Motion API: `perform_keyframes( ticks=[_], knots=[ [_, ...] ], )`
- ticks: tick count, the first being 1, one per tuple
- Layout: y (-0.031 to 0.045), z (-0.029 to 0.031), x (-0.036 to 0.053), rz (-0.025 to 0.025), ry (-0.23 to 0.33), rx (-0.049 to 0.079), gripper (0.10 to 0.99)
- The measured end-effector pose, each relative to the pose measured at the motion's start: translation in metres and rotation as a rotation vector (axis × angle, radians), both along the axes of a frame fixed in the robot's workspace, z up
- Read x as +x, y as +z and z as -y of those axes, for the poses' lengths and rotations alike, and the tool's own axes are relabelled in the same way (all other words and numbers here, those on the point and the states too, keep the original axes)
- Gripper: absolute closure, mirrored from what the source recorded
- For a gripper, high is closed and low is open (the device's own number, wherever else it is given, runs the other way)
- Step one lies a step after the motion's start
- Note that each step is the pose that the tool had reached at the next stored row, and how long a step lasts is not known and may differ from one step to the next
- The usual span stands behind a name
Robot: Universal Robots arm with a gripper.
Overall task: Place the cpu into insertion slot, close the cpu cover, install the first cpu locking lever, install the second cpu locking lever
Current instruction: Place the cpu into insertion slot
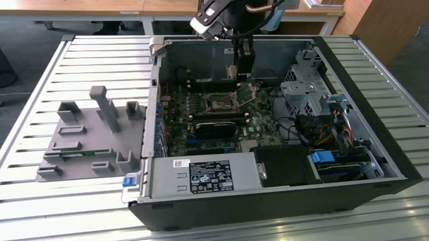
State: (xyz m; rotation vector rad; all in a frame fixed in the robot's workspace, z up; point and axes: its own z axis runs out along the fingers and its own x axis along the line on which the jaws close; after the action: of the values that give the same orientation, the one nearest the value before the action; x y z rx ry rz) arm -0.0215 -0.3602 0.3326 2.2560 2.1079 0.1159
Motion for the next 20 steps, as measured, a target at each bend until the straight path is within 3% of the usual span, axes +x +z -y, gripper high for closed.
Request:
perform_keyframes(
  ticks=[7, 10, 14, 20],
  knots=[
    [-0.0095, 0.0, -0.0004, -0.0014, 0.083, 0.0, 0.545],
    [-0.0116, 0.0002, -0.0004, -0.0017, 0.085, -0.001, 0.545],
    [-0.0137, 0.0003, -0.0004, -0.0059, 0.085, -0.008, 0.545],
    [-0.0148, 0.0003, -0.0004, -0.0058, 0.089, -0.007, 0.545]
  ],
)
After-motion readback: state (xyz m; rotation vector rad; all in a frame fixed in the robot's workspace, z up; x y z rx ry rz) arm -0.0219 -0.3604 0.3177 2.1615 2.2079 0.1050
